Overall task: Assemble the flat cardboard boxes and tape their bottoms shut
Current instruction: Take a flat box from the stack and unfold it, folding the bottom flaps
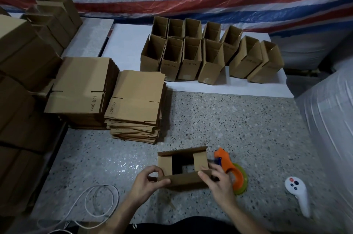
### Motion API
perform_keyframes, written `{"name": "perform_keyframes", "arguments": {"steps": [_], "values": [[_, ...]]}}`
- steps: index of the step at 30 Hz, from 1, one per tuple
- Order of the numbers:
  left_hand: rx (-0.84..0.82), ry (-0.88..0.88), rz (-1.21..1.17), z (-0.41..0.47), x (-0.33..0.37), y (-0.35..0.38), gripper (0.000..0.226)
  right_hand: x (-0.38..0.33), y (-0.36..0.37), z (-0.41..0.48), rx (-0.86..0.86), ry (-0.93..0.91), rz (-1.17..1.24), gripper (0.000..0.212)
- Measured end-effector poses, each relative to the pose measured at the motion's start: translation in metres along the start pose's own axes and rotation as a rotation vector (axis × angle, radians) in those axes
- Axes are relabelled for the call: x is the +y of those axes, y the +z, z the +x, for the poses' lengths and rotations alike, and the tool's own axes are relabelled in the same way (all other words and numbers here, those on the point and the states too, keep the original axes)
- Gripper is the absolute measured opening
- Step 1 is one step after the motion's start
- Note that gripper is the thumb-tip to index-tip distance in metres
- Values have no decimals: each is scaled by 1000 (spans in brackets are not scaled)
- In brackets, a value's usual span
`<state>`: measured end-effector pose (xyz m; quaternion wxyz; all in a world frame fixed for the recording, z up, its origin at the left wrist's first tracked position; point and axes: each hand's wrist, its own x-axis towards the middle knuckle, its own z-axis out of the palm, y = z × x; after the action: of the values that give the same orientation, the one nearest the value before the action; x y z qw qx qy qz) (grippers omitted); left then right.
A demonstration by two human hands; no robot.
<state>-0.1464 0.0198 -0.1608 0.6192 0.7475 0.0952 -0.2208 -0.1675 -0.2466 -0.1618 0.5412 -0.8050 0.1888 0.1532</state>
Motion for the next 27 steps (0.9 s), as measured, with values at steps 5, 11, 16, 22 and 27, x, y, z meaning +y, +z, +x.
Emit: {"name": "perform_keyframes", "arguments": {"steps": [5, 11, 16, 22, 27], "values": [[164, -83, -21, 0, -12, 19, 25, -10, 22, 1, 189, -37, -48, 25], [299, -33, 414, -7, -4, 26, 73, -19, 13, 10, 77, -136, -21, 99], [197, 104, 605, 0, 20, 19, 128, -24, 0, 25, -40, -195, -148, 116], [118, 149, 697, -3, 21, 13, 95, -21, -10, 23, -58, -294, -275, 88], [140, 142, 706, -7, 13, 12, 89, -18, -17, 18, -70, -370, -363, 78]]}}
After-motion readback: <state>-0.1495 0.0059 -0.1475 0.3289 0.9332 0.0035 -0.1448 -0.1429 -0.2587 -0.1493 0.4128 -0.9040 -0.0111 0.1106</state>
